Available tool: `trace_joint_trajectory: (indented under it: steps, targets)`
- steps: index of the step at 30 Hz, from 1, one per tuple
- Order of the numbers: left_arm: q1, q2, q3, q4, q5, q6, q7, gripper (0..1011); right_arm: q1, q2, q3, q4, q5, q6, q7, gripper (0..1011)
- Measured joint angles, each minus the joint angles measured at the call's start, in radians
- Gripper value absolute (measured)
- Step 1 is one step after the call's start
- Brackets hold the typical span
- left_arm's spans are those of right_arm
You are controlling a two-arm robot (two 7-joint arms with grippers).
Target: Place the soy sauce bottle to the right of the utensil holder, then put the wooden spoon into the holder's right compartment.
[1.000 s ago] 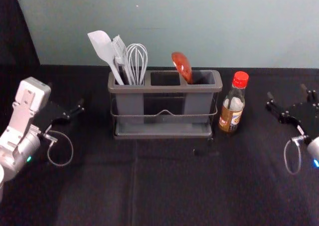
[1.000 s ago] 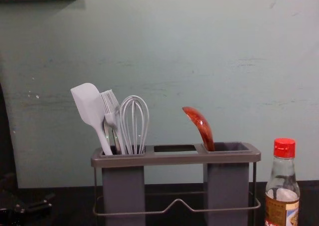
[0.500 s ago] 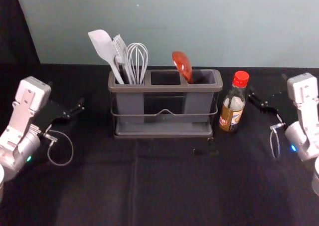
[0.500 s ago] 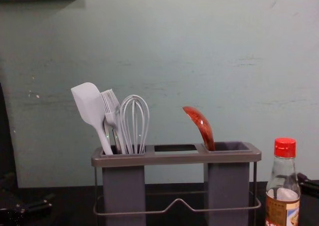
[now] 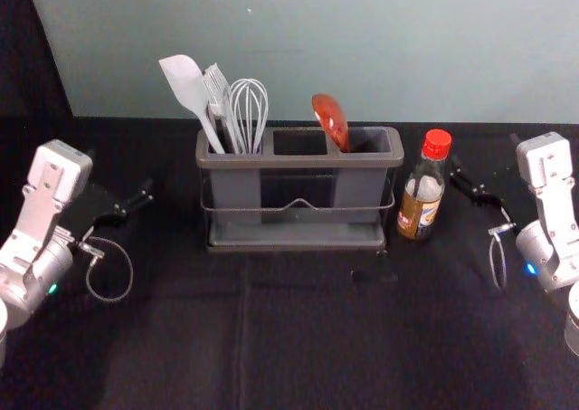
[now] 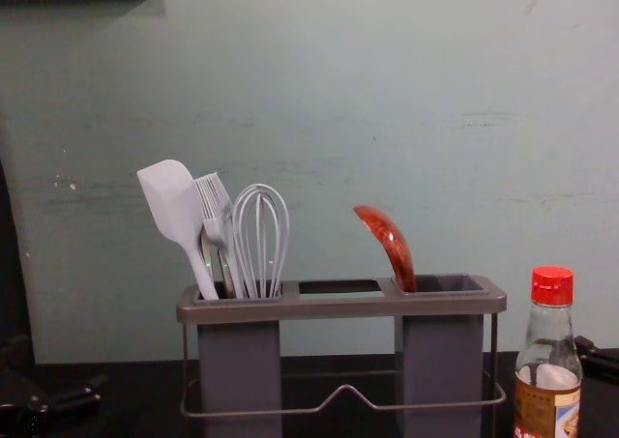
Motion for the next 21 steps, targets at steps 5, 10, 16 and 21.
trace_joint_trajectory:
  steps: [5,10,16,21]
  targets:
    - [0.000,0.000,0.000,0.000,0.000,0.000,0.000,1005,-0.002,0.001,0.001,-0.001,0.004,-0.001,0.002,1002]
    - [0.000,0.000,0.000,0.000,0.000,0.000,0.000,1005,-0.002,0.002,0.001,-0.002,0.006,-0.002,0.004,1002]
    - [0.000,0.000,0.000,0.000,0.000,0.000,0.000,1005,-0.003,0.003,0.002,-0.003,0.008,-0.002,0.007,1002]
    - [0.000,0.000,0.000,0.000,0.000,0.000,0.000,1005,-0.003,0.003,0.002,-0.003,0.009,-0.003,0.008,1002]
